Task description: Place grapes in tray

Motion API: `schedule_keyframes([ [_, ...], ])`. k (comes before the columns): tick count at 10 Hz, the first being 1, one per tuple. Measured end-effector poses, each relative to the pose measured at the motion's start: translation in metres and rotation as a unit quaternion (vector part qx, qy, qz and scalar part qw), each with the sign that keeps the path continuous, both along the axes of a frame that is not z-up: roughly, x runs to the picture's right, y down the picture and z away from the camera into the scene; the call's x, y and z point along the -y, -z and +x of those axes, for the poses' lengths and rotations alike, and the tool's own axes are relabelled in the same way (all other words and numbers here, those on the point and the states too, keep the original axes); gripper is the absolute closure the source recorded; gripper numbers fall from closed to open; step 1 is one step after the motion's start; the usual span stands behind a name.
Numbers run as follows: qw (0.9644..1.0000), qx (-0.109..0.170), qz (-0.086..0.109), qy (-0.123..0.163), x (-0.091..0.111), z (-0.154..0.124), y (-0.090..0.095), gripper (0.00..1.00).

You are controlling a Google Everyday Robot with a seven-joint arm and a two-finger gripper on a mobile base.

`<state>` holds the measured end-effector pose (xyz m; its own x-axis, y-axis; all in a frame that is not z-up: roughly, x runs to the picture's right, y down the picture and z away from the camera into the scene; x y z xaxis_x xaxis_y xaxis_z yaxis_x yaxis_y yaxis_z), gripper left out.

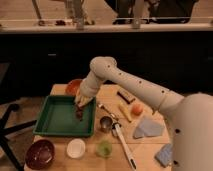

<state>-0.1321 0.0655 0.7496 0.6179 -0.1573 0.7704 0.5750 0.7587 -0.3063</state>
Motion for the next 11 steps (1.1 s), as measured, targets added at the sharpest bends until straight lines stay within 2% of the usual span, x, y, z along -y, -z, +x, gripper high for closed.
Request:
schedule_keyframes([
  [11, 1.0000, -0.001, 0.000, -0.001, -0.0002, 0.0018, -0.0010, 1.00],
])
